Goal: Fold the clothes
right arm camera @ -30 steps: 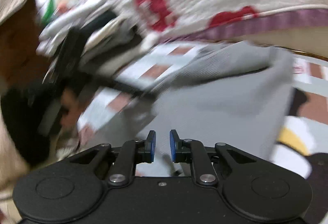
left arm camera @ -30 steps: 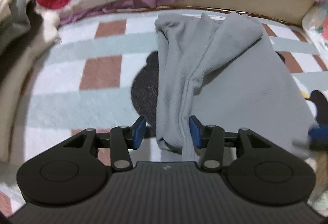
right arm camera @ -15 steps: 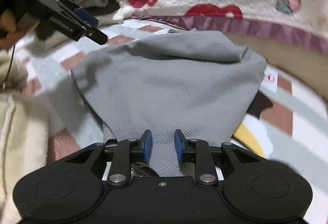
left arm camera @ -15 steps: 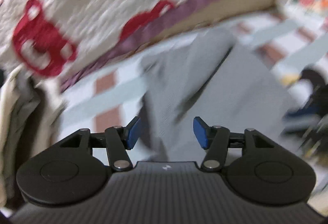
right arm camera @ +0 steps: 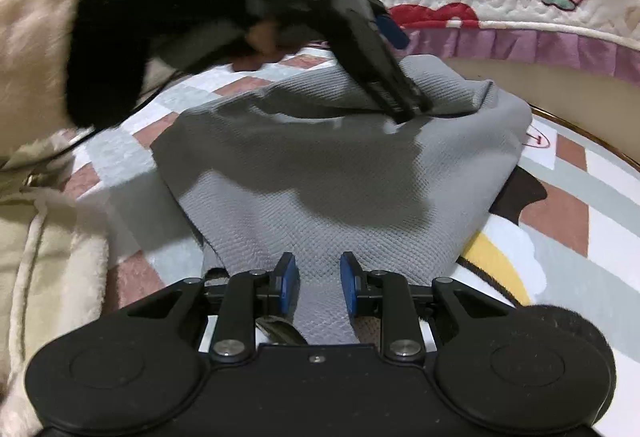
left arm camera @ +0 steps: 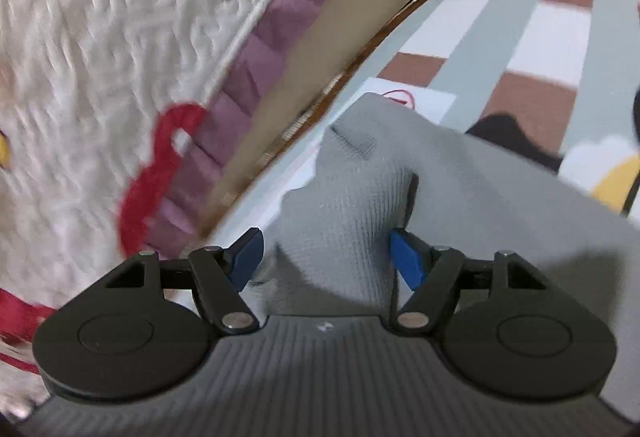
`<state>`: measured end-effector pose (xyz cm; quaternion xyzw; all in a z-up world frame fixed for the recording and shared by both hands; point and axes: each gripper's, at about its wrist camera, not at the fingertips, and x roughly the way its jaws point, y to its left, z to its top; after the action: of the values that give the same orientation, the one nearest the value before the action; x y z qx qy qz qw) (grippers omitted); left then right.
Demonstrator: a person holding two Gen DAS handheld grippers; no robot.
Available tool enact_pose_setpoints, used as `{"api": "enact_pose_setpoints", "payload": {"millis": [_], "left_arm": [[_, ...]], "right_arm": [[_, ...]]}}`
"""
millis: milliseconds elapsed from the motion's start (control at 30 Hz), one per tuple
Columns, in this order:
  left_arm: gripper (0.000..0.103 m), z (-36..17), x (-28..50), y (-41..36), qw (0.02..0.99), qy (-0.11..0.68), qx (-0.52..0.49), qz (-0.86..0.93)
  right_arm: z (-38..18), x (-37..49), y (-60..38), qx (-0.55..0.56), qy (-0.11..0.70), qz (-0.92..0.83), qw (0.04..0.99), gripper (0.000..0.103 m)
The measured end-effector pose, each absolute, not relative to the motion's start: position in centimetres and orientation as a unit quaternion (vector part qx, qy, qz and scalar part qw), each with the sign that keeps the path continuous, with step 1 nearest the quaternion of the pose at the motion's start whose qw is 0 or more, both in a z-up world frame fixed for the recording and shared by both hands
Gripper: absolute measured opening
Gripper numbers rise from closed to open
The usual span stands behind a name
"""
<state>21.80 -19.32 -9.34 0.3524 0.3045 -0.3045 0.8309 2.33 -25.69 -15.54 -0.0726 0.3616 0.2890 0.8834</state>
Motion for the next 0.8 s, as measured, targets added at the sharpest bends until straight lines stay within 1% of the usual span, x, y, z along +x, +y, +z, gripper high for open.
{"api": "enact_pose_setpoints", "payload": {"millis": [33,67,100,133,233,300,333,400,467,500,533,567,600,800], "left_arm": [[0.061,-9.2,22.6,-18.9,0.832,0.325,0.324,-0.313],[0.029,-9.0,23.3,-18.3,0.833,0.340,0.298,-0.318],[0.008,-8.6,23.8,-17.5,0.843,0.347,0.268,-0.312],[0.007,-8.0,24.3,-16.4,0.857,0.349,0.232,-0.299],[0.007,-6.3,26.4,-12.6,0.897,0.350,0.123,-0.240],[0.009,-6.4,27.8,-10.2,0.908,0.356,0.074,-0.210],[0.013,-6.8,28.2,-9.5,0.912,0.353,0.069,-0.195],[0.022,-7.8,28.7,-8.6,0.922,0.342,0.079,-0.163],[0.023,-8.3,28.7,-8.0,0.923,0.344,0.089,-0.146],[0.032,-8.3,28.4,-7.8,0.925,0.342,0.090,-0.138],[0.039,-8.0,27.6,-7.6,0.930,0.332,0.089,-0.127],[0.053,-7.5,26.8,-7.5,0.937,0.315,0.091,-0.116],[0.060,-7.3,26.2,-7.5,0.938,0.312,0.093,-0.120],[0.060,-8.0,22.7,-7.4,0.901,0.373,0.096,-0.202]], "right_arm": [[-15.6,2.4,-25.8,-0.071,0.363,0.293,0.882,0.029],[-15.6,2.6,-26.0,-0.067,0.365,0.297,0.880,0.029],[-15.6,2.8,-26.1,-0.064,0.367,0.301,0.878,0.029],[-15.6,3.0,-26.3,-0.062,0.367,0.305,0.877,0.029],[-15.7,2.7,-26.5,-0.055,0.361,0.305,0.879,0.029],[-15.9,2.0,-26.3,-0.068,0.346,0.301,0.886,0.029],[-16.0,1.6,-26.0,-0.083,0.338,0.298,0.889,0.029],[-16.0,1.3,-25.5,-0.103,0.332,0.294,0.890,0.029],[-15.9,1.4,-25.5,-0.102,0.337,0.294,0.889,0.029],[-15.9,1.4,-25.6,-0.097,0.338,0.294,0.889,0.029],[-15.9,1.4,-25.7,-0.093,0.339,0.293,0.889,0.029],[-16.0,1.4,-25.8,-0.091,0.339,0.291,0.890,0.029],[-16.0,1.3,-25.8,-0.089,0.338,0.290,0.891,0.029],[-16.0,1.3,-26.1,-0.076,0.338,0.285,0.894,0.029]]}}
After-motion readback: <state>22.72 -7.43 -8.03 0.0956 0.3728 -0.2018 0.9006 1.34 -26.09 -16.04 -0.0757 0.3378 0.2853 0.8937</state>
